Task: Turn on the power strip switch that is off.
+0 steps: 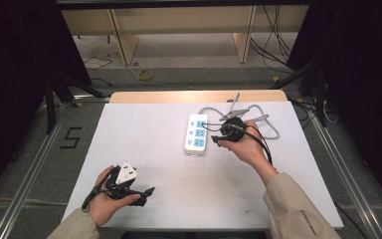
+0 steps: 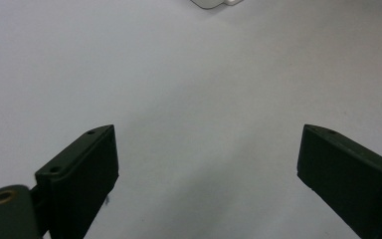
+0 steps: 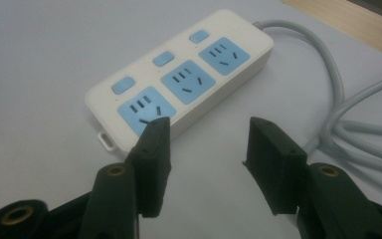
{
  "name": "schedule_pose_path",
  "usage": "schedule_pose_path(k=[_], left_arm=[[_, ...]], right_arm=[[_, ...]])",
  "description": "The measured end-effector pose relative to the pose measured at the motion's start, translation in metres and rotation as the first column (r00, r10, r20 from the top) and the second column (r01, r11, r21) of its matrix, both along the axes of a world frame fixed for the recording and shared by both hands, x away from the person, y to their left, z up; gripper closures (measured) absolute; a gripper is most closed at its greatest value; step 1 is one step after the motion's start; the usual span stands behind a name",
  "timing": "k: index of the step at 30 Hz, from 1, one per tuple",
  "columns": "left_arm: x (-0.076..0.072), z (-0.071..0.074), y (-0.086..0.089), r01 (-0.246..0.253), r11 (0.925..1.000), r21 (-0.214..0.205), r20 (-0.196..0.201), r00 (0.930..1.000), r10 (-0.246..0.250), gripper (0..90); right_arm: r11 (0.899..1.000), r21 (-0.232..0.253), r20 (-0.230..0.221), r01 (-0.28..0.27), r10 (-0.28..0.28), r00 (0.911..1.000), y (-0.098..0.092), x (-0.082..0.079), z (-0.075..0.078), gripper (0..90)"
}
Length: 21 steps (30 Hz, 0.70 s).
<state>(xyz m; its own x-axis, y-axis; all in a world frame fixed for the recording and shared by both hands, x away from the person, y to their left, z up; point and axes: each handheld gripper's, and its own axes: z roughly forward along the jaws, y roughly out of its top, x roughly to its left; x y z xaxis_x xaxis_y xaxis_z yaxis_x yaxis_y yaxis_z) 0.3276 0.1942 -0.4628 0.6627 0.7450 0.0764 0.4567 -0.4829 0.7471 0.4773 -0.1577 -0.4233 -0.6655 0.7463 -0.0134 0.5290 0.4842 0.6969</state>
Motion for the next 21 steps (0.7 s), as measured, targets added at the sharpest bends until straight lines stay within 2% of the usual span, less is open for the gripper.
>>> schedule_pose_path(k=[4, 6, 9, 15, 21], left_arm=[[0.0, 0.0, 0.0, 0.0, 1.0, -0.001, -0.003, 1.0, 0.0, 8.8], [0.0, 0.0, 0.0, -0.003, 1.0, 0.0, -0.001, 1.0, 0.003, 8.8], [0.0, 0.0, 0.0, 0.0, 1.0, 0.003, -0.003, 1.0, 0.0, 8.8], [0.0, 0.0, 0.0, -0.005, 1.0, 0.001, -0.001, 1.0, 0.005, 8.8], [0.0, -0.001, 0.0, -0.008, 1.0, 0.001, -0.002, 1.0, 0.008, 8.8]], right_arm=[[1.0, -0.001, -0.008, -0.006, 0.006, 0.9999, -0.003, -0.006, 0.001, 50.0], [1.0, -0.011, -0.005, -0.012, 0.012, 0.9999, -0.006, -0.008, 0.001, 49.9], [1.0, 0.004, 0.004, -0.011, 0.011, 0.9999, -0.011, -0.013, 0.002, 48.9], [1.0, 0.001, 0.01, -0.009, 0.009, 0.9999, -0.023, -0.023, 0.002, 47.5], [0.999, 0.036, 0.021, 0.007, -0.008, 0.9997, -0.038, -0.037, 0.0, 44.9]])
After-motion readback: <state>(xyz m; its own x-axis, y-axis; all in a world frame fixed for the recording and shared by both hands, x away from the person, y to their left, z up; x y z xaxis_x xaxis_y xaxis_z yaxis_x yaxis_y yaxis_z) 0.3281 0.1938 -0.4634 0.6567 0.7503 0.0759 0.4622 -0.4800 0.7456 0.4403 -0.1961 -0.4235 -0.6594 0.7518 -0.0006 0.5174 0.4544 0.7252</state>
